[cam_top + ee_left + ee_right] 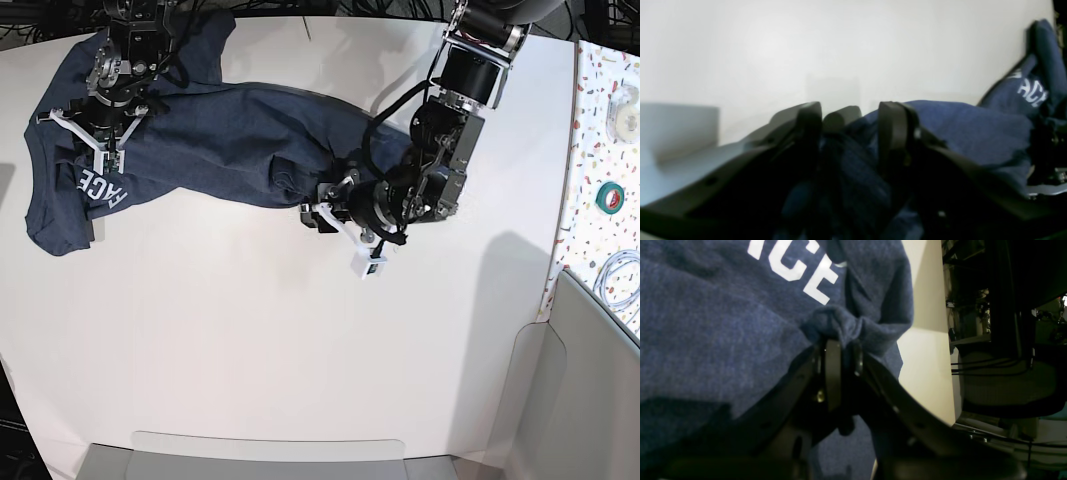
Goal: Layout the t-shirt on the table in an organized manner, then fold the t-shirt properly
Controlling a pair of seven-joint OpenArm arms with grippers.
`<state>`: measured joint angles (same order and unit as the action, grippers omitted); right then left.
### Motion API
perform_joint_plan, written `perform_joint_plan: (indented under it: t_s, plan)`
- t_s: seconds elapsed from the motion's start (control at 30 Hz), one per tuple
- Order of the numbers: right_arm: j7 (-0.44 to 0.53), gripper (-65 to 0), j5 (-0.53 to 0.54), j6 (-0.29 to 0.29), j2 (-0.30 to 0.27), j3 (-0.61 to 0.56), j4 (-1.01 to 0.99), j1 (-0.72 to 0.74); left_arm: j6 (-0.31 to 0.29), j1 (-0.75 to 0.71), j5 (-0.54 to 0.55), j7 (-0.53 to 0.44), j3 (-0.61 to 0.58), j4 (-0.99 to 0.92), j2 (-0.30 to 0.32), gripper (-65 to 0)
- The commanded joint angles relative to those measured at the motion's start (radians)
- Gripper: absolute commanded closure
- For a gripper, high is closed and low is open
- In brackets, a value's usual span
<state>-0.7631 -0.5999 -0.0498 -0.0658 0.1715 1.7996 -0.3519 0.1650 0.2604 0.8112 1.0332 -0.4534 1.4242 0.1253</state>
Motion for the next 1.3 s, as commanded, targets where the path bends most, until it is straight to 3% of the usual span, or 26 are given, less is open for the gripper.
perform_joint_plan:
  t_s: [0.0, 0.17, 0.47, 0.7, 1.13, 1.27]
  plan:
    - [0.015, 0.0, -0.016, -0.015, -0.007, 0.004, 0.016, 0.004, 0.001, 0.021, 0.003, 0.019, 0.005, 0.019, -0.002, -27.2]
    - [0.015, 0.0, -0.016, -0.015, -0.009, 0.004, -0.014, 0.004, 0.0, 0.02, 0.009, 0.085, 0.003, 0.019, 0.003, -27.2]
    - [0.015, 0.0, -0.016, -0.015, -0.009, 0.004, -0.024, 0.011, 0.0, -0.002, 0.129, 0.178, 0.002, 0.017, 0.032, -27.4]
    - [0.015, 0.0, -0.016, -0.015, -0.009, 0.004, -0.024, 0.011, 0.009, -0.002, 0.124, 0.174, 0.002, 0.014, 0.027, -34.6]
    - [0.015, 0.0, -0.016, -0.015, -0.004, 0.004, -0.022, 0.011, 0.014, -0.002, 0.122, 0.169, 0.02, -0.035, -0.023, -34.4]
    - [0.015, 0.0, -0.016, -0.015, -0.007, 0.004, -0.022, 0.011, 0.063, -0.002, 0.124, 0.157, 0.103, -0.104, -0.048, -34.4]
